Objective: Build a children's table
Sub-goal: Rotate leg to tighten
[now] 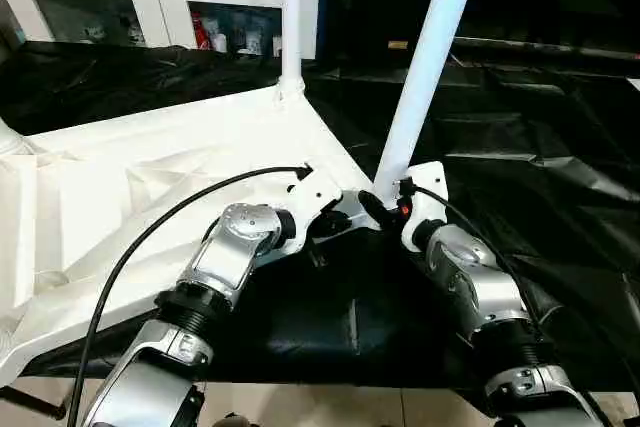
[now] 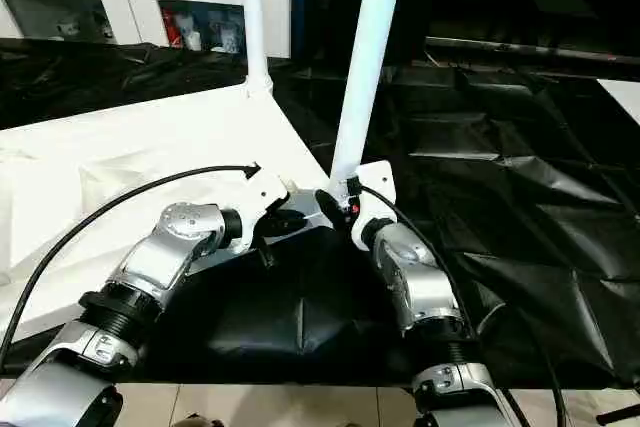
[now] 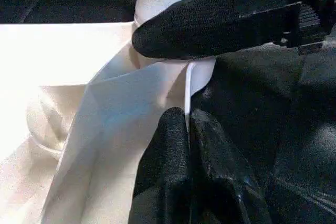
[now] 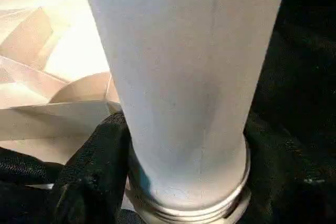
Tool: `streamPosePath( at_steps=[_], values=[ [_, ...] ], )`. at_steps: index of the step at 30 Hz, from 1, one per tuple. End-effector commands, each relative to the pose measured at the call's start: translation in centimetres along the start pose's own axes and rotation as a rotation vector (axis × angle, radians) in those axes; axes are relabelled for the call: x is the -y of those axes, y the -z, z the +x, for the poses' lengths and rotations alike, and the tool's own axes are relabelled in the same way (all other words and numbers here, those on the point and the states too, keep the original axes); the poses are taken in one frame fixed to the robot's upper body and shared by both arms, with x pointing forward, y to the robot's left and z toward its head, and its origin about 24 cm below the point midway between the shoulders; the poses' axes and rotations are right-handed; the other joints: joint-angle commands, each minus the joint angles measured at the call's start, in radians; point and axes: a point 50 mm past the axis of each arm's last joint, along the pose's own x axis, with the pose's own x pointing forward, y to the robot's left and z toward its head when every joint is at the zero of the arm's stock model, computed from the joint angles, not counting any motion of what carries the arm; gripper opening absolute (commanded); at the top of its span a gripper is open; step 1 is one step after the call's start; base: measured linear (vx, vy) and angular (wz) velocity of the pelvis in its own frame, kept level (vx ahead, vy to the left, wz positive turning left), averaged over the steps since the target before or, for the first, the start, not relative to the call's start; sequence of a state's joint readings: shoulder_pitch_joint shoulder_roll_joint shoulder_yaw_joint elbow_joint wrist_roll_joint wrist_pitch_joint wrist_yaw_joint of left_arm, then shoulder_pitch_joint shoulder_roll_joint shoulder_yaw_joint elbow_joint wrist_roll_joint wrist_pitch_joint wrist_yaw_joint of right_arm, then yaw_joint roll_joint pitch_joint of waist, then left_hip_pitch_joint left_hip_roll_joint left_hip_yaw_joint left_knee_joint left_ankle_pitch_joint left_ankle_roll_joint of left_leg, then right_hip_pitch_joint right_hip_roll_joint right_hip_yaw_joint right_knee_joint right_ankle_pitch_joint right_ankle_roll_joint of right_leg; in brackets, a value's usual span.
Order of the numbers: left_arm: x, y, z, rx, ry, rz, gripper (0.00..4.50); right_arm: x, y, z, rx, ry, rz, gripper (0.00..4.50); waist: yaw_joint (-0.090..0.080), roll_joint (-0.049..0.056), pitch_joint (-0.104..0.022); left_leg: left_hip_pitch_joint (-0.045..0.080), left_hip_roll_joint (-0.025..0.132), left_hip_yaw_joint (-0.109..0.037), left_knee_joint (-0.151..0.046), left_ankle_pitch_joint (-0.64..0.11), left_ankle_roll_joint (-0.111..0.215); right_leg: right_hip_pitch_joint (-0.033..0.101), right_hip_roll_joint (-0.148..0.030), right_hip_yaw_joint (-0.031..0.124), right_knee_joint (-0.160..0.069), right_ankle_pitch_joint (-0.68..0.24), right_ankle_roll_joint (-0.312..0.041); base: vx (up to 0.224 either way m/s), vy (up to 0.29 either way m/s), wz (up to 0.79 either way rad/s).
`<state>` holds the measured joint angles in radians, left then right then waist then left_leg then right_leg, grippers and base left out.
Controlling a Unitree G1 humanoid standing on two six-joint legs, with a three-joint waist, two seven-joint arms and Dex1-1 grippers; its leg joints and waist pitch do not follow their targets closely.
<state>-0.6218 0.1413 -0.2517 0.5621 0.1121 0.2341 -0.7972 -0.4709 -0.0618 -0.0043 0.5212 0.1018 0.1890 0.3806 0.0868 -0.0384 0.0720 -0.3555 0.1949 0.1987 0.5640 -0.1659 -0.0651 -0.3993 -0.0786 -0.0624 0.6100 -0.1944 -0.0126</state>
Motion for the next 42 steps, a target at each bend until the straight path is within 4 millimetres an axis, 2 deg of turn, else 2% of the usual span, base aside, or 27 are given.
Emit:
streamPosePath(
  at_steps=[1, 5, 8, 12, 15, 16, 18, 22, 27, 33, 42],
  values=[
    [1.1, 0.2, 0.9, 0.019, 0.041, -0.015, 0.00, -3.1, 0.6, 0.7, -0.022, -0.160, -0.014, 3.25, -0.001, -0.012, -0.051, 0.004, 0.035, -0.023, -0.066, -0.251, 0.026, 0.033, -0.072, 0.050, -0.098, -0.362, -0.116, 0.000, 0.000, 0.00],
    [0.7, 0.6, 0.1, 0.029, 0.053, -0.001, 0.00, -2.6, -0.5, 0.3, 0.030, -0.229, -0.039, 3.58, -0.001, -0.013, -0.051, 0.001, 0.036, -0.022, -0.065, -0.234, 0.039, 0.035, -0.070, 0.050, -0.093, -0.317, -0.128, 0.000, 0.000, 0.00],
    [0.4, 1.0, -1.0, 0.037, 0.101, 0.009, 0.00, -2.1, -1.4, -0.5, 0.024, -0.369, -0.097, 3.93, 0.001, -0.015, -0.051, -0.003, 0.035, -0.020, -0.063, -0.213, 0.055, 0.040, -0.070, 0.050, -0.089, -0.283, -0.140, 0.000, 0.000, 0.00],
    [0.1, 1.5, -2.7, 0.046, 0.189, 0.039, 0.00, -0.7, -2.3, -2.0, -0.011, -0.525, -0.180, 3.93, 0.004, -0.015, -0.052, 0.000, 0.036, -0.018, -0.059, -0.184, 0.075, 0.041, -0.068, 0.049, -0.085, -0.238, -0.158, 0.000, 0.000, 0.00],
    [0.1, 1.7, -3.8, 0.051, 0.252, 0.053, 0.00, 0.1, -2.9, -2.8, -0.030, -0.592, -0.211, 3.93, 0.003, -0.014, -0.053, -0.002, 0.039, -0.017, -0.058, -0.166, 0.084, 0.040, -0.067, 0.049, -0.077, -0.192, -0.176, 0.000, 0.000, 0.00],
    [0.3, 1.8, -4.5, 0.060, 0.303, 0.043, 0.00, 0.3, -2.8, -3.5, -0.068, -0.665, -0.233, 3.93, 0.003, -0.015, -0.054, 0.000, 0.041, -0.017, -0.057, -0.155, 0.092, 0.040, -0.067, 0.048, -0.072, -0.166, -0.192, 0.000, 0.000, 0.00],
    [0.3, 1.8, -4.7, 0.063, 0.320, 0.040, 0.00, 0.4, -2.8, -3.7, -0.083, -0.688, -0.238, 3.93, 0.003, -0.014, -0.055, -0.002, 0.042, -0.015, -0.055, -0.130, 0.102, 0.040, -0.064, 0.048, -0.066, -0.122, -0.209, 0.000, 0.000, 0.00],
    [0.6, 2.2, -5.9, 0.064, 0.389, 0.011, 0.00, 0.8, -2.4, -4.3, -0.152, -0.732, -0.252, 3.93, 0.005, -0.015, -0.051, -0.002, 0.041, -0.014, -0.055, -0.140, 0.094, 0.039, -0.065, 0.047, -0.068, -0.145, -0.222, 0.000, 0.000, 0.00],
    [0.6, 2.5, -6.3, 0.062, 0.398, 0.004, 0.00, 0.5, -2.0, -4.4, -0.183, -0.760, -0.274, 3.93, 0.004, -0.016, -0.049, -0.001, 0.041, -0.016, -0.058, -0.175, 0.066, 0.038, -0.069, 0.049, -0.076, -0.230, -0.192, 0.000, 0.000, 0.00],
    [0.4, 2.4, -6.2, 0.056, 0.387, 0.007, 0.00, 0.6, -1.8, -4.0, -0.194, -0.726, -0.285, 3.41, 0.004, -0.015, -0.052, -0.001, 0.039, -0.014, -0.055, -0.144, 0.073, 0.039, -0.066, 0.049, -0.069, -0.161, -0.205, 0.000, 0.000, 0.00],
    [0.5, 2.4, -6.2, 0.052, 0.389, 0.007, 0.00, 0.5, -1.5, -4.1, -0.212, -0.734, -0.288, 2.82, 0.004, -0.014, -0.049, -0.002, 0.039, -0.015, -0.055, -0.146, 0.076, 0.039, -0.065, 0.049, -0.069, -0.161, -0.207, 0.000, 0.000, 0.00]
  ],
)
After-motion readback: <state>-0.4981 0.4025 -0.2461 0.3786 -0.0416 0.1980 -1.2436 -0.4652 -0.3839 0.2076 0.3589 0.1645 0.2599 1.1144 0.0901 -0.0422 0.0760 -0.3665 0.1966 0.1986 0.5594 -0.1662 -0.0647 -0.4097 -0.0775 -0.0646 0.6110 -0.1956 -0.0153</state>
